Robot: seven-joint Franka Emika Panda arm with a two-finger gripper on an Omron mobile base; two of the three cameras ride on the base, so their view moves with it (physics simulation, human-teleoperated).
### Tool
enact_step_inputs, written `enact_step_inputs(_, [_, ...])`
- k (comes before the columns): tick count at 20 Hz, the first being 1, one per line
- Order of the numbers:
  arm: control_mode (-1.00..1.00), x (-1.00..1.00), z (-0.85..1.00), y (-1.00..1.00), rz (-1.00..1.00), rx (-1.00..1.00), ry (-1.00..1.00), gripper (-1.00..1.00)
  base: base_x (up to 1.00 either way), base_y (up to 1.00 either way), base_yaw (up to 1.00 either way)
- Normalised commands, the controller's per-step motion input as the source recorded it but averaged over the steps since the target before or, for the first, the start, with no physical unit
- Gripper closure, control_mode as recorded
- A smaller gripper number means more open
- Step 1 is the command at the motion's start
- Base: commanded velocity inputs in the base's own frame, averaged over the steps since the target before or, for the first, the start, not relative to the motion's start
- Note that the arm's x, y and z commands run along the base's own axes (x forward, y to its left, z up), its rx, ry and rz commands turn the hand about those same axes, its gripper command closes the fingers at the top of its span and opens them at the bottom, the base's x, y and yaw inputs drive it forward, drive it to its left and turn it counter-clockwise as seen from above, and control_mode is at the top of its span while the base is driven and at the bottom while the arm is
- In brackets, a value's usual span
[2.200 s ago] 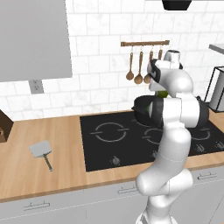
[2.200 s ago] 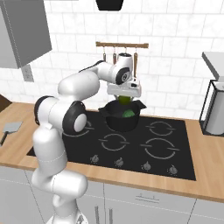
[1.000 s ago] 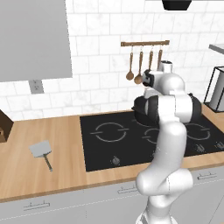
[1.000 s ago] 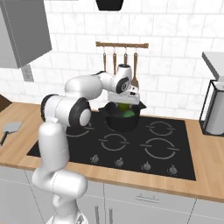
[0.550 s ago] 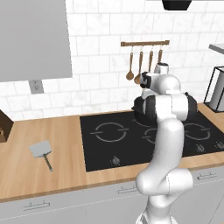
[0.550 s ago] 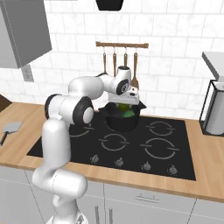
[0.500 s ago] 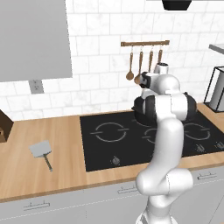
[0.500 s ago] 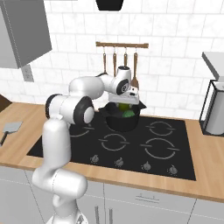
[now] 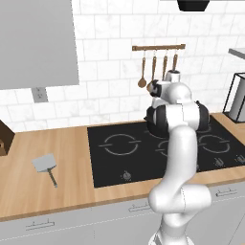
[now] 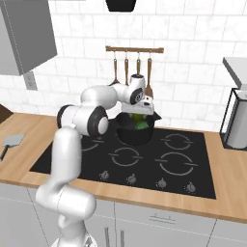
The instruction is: Put the broccoli and lime in the pot. Retrieve the spatula and lightly stir the vegetables in the pot.
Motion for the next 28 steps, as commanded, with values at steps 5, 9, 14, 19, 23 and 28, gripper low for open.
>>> enact_step_inputs(5, [-1.00, 0.05, -0.34, 0.00, 0.00, 0.00, 0.00, 1.00, 0.00, 0.00, 0.00])
enact_step_inputs(9, [-1.00, 0.00, -0.29, 0.00, 0.00, 0.00, 0.00, -1.00, 0.00, 0.00, 0.00])
enact_step_inputs(14, [-1.00, 0.00, -0.07, 0.00, 0.00, 0.00, 0.00, -1.00, 0.00, 0.00, 0.00])
enact_step_inputs(19, [-1.00, -0.13, 0.00, 0.00, 0.00, 0.00, -0.02, -1.00, 0.00, 0.00, 0.00])
enact_step_inputs(23, [-1.00, -0.35, 0.03, 0.01, 0.00, 0.00, -0.11, -1.00, 0.00, 0.00, 0.00])
enact_step_inputs(28, [-1.00, -0.60, 0.31, 0.23, 0.00, -0.01, -0.24, -1.00, 0.00, 0.00, 0.00])
